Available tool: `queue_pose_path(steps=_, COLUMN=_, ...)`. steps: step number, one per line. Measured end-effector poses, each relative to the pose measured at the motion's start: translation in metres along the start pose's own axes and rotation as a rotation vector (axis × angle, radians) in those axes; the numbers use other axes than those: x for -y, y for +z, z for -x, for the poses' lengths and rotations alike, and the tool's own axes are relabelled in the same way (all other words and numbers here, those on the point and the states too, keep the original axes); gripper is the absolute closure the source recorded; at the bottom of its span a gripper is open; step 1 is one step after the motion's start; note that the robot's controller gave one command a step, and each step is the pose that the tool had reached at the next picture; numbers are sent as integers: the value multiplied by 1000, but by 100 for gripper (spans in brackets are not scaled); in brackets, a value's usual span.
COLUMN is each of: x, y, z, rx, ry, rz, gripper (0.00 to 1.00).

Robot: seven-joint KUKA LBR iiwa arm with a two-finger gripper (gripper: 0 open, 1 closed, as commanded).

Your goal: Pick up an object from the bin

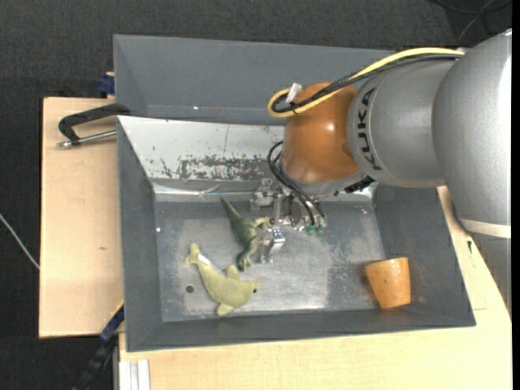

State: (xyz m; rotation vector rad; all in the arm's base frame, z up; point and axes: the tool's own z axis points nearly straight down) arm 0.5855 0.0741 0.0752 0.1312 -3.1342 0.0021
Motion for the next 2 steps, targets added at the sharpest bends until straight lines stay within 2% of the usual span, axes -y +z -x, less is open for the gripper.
queue_pose_path(steps=1, x=-3, y=-6, z=3, rx=11, ry=-2, rz=3, gripper=100)
queue_pose_path(steps=2, x=-19, y=-135, z=-44, rx=17, ry=-136, rz=2, gripper=100)
